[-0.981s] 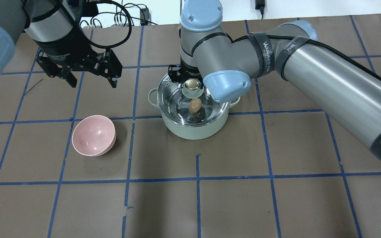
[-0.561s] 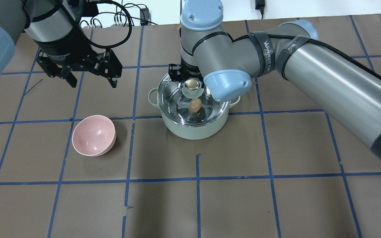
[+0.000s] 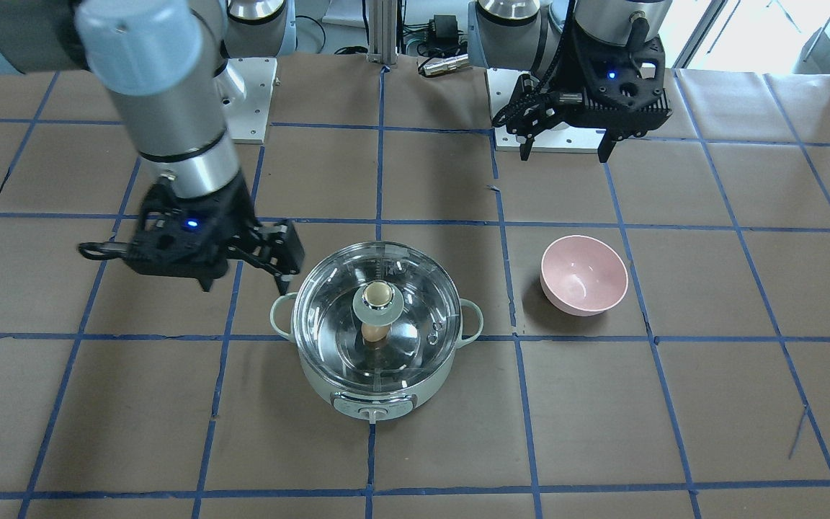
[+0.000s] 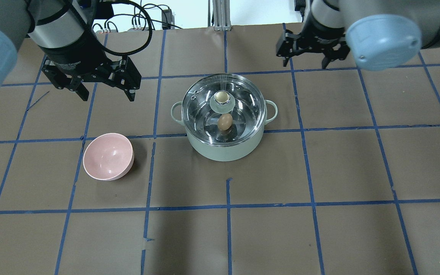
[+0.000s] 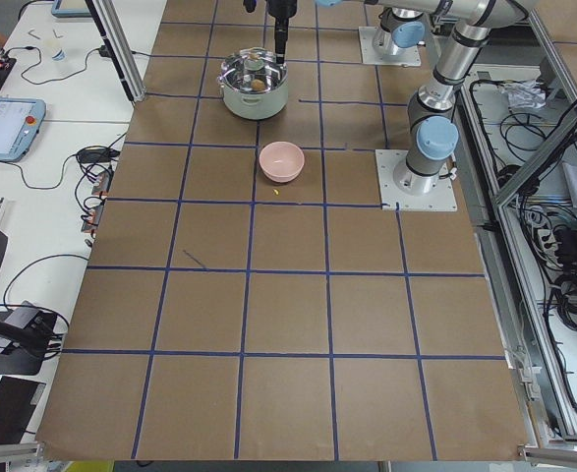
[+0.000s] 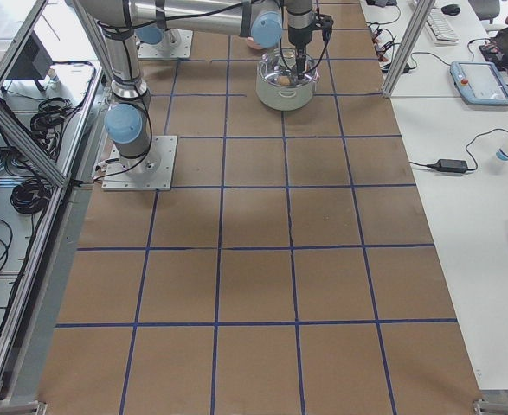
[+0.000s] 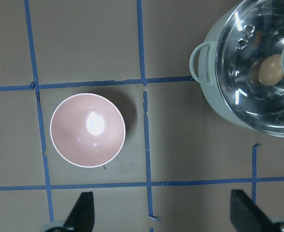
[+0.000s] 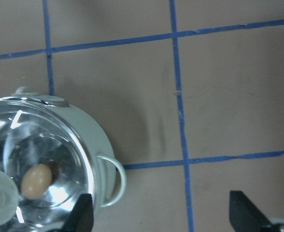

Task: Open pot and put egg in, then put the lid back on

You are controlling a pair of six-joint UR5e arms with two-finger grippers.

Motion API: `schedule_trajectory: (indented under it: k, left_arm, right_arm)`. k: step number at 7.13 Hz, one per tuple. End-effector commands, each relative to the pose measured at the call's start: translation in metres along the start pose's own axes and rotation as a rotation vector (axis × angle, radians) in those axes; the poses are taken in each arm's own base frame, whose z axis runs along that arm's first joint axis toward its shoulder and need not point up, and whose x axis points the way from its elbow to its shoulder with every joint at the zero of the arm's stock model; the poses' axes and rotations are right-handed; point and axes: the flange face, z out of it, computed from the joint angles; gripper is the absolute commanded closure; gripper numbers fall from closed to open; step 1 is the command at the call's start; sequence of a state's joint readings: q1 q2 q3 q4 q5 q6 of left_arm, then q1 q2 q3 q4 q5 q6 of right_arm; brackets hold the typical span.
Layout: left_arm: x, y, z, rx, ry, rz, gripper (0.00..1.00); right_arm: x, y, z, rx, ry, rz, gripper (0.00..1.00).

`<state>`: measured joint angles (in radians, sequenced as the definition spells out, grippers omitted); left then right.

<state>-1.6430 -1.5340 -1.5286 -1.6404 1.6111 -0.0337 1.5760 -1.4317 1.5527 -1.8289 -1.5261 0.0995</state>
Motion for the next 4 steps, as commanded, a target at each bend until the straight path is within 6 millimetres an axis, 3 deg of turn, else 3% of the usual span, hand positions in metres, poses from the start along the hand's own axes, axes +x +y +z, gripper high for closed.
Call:
schedule_trajectory:
  k: [1, 4]
  left_arm:
    - [0.0006, 0.0004, 0.0004, -0.002, -0.001, 0.002, 0.00]
    - [-0.0002, 0.0007, -0.0002, 0.000, -0.001, 0.000, 0.00]
  right_arm:
    - [0.0373, 0.0027, -0.0132, -0.035, 0.011, 0.007, 0.00]
    - [0.0374, 0.0060, -0.0072, -0.050, 0.008, 0.006, 0.00]
